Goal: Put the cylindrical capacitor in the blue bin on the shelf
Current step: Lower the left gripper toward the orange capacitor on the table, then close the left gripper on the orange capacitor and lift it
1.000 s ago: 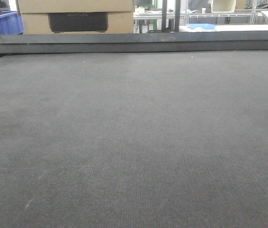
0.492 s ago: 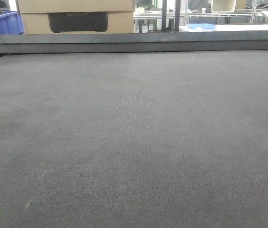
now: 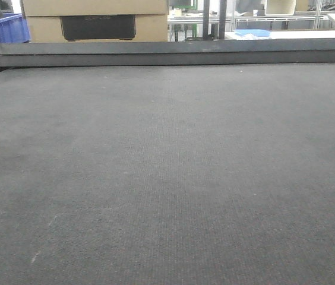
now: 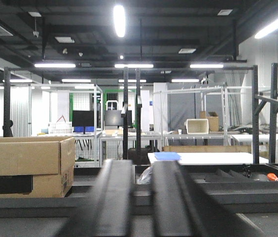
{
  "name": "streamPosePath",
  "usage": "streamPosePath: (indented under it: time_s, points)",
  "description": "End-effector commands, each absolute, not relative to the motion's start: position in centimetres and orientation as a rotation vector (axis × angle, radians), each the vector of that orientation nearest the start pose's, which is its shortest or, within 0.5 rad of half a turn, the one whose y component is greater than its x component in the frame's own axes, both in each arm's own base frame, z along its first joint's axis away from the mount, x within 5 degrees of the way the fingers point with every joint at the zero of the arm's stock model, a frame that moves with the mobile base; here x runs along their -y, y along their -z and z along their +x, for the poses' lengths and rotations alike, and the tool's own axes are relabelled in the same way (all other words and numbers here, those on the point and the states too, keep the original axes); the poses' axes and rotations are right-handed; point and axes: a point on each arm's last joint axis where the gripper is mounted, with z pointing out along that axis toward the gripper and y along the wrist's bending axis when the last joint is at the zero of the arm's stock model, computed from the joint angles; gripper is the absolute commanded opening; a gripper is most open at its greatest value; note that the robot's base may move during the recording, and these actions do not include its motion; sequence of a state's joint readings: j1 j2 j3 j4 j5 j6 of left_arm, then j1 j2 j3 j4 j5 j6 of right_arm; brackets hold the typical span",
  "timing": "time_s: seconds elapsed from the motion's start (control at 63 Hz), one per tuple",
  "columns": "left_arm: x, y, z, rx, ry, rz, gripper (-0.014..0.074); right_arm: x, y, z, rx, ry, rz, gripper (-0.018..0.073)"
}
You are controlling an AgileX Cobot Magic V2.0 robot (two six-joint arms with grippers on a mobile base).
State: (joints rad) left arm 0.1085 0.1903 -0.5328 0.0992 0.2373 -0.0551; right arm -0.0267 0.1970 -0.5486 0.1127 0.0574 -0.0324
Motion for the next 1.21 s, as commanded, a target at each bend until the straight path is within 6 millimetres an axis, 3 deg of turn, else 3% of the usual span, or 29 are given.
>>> streamPosePath:
  time_s: [0.0, 0.079, 0.206, 0.413, 0.635, 0.921, 1.191]
  points:
    - [-0.8, -37.3, 4.8, -1.432, -0.143, -0.069, 0.0377, 0.1, -38.8, 4.7, -1.233, -0.041, 0.051, 0.0276]
    - [-0.9, -37.9, 5.8, -1.458, -0.143, -0.069, 0.0481, 0.1, -38.8, 6.2, -1.292, -0.041, 0.053, 0.0430]
    - [-1.0, -37.9, 7.7, -1.542, -0.127, -0.059, 0.0582, 0.1, -38.2, 8.0, -1.382, -0.042, 0.055, 0.0570]
    - [0.5, -35.9, 10.2, -1.726, -0.001, 0.079, 0.0590, 0.0, -37.9, 8.6, -1.421, -0.053, 0.047, 0.0557]
    - [2.6, -30.6, 12.9, -1.901, 0.203, 0.102, 0.0588, -0.2, -37.6, 8.6, -1.441, -0.075, 0.028, 0.0557]
    - [2.8, -23.3, 15.2, -1.810, 0.210, 0.047, 0.0560, -0.3, -37.5, 8.7, -1.461, -0.083, 0.020, 0.0557]
    - [1.4, -20.5, 18.6, -1.804, 0.123, -0.071, 0.0560, -0.4, -37.5, 8.7, -1.461, -0.086, 0.017, 0.0557]
